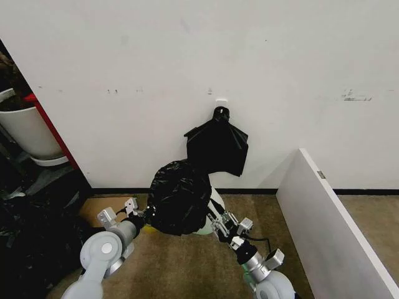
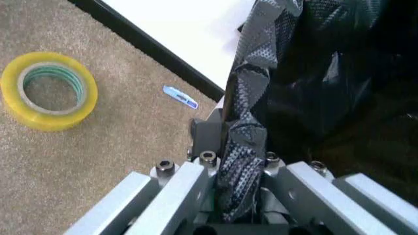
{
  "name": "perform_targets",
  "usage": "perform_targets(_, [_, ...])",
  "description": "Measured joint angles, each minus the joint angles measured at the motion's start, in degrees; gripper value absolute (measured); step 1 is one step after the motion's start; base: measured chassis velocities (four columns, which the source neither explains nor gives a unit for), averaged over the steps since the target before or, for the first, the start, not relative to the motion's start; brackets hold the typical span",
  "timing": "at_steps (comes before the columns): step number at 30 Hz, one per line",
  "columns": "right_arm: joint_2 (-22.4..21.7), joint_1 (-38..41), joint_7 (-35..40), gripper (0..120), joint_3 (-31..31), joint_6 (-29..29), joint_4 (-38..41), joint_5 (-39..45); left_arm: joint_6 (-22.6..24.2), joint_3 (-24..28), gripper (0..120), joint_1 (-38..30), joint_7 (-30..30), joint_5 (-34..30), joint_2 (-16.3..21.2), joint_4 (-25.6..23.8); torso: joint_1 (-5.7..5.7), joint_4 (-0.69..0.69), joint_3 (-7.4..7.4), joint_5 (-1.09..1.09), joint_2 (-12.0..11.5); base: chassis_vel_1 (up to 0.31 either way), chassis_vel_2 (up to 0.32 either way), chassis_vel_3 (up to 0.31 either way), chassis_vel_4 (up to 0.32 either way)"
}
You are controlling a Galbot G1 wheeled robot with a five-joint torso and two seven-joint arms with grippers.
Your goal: Place the garbage bag over the trash bin.
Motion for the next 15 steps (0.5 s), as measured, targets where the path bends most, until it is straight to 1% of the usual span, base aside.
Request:
perform_targets(2, [0.0,-0.1,0.1,8,-0.2,0.0,-0.1,0.9,0.0,0.0,0,0.1,0.0,0.0,0.0,-0.3,0.0,0.0,0.0,0.0,0.0,0.0,0.0,0.0,0.0])
perform_targets(3, [0.0,-0.1,0.1,8,-0.2,0.0,-0.1,0.9,0.0,0.0,0,0.1,0.0,0.0,0.0,-0.3,0.0,0.0,0.0,0.0,0.0,0.0,0.0,0.0,0.0])
perform_targets(4, [0.0,-0.2,0.2,2,-0.3,0.0,-0.2,1.3,0.0,0.0,0,0.2,0.0,0.0,-0.1,-0.5,0.0,0.0,0.0,0.0,0.0,0.0,0.0,0.0,0.0])
perform_targets(5, [0.0,-0.3,0.3,0,-0.5,-0.1,-0.3,1.6,0.0,0.0,0,0.3,0.1,0.0,-0.1,-0.8,0.0,0.0,0.0,0.0,0.0,0.0,0.0,0.0,0.0])
perform_targets(10, [-0.1,-1.2,0.9,0,-1.2,-1.2,-0.5,4.5,0.0,-0.1,0,0.7,0.2,0.0,-0.1,-2.0,0.0,0.0,0.0,0.0,0.0,0.0,0.0,0.0,0.0])
perform_targets(15, [-0.1,-1.9,-0.4,0,-1.2,-1.4,-2.1,4.4,0.0,-0.2,0,1.2,0.2,-0.3,-0.1,-3.7,0.0,-0.01,0.0,0.0,0.0,0.0,0.0,0.0,0.0])
